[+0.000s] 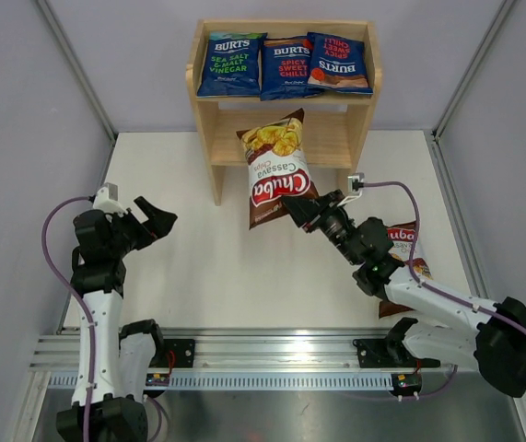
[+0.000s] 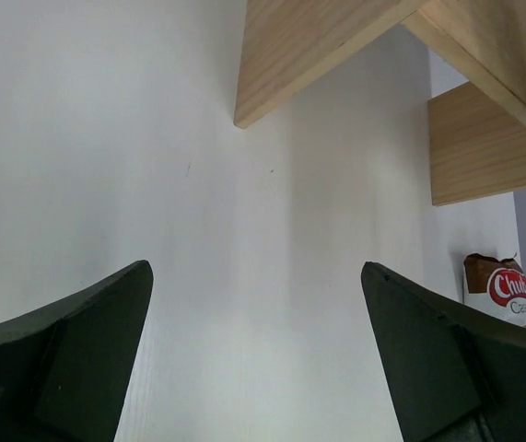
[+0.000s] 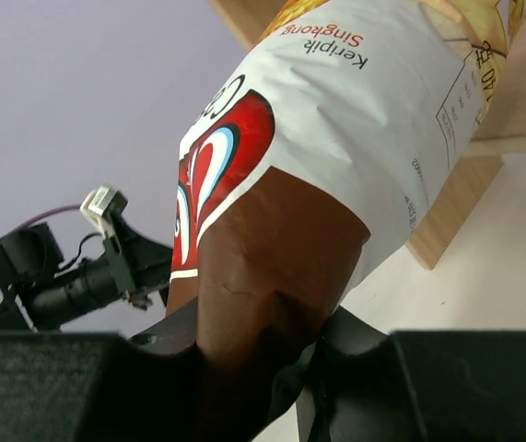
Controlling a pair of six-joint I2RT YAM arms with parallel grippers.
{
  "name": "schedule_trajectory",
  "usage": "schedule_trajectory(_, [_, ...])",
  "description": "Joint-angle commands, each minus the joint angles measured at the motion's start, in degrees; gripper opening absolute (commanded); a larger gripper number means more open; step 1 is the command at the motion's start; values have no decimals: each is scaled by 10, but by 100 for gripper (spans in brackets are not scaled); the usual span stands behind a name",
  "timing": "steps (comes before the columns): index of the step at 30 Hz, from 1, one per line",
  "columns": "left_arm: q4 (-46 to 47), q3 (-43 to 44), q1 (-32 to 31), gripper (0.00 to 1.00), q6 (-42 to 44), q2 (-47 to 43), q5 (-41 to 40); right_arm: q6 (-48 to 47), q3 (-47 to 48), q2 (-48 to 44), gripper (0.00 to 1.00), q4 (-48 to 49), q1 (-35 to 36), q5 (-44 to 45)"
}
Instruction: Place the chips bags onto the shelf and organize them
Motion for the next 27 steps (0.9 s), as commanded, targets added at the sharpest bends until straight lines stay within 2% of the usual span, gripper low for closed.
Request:
schedule_trajectory(1, [-1,10,-4,99,38,-6,-18,33,56,28,0,48,-42,-30])
schedule_trajectory(2, [2,8,-4,99,39,-11,-12,38,71,52,0,59,-58,-55])
schedule_trajectory(7, [4,0,-13,99,39,-38,-8,74,133,141,0,79,-95,-71])
schedule_trajectory(15, [1,-9,-19,99,28,-78,-34,127,215,300,1,162,-97,-18])
schedule_trajectory(22, [-3,-11,-26,99,27,-81,-36,164,291,375,2,106,-91,3])
schedule_trajectory(27, [1,-15,-26,99,21,-86,-37,209,334,395,4,22,-69,73])
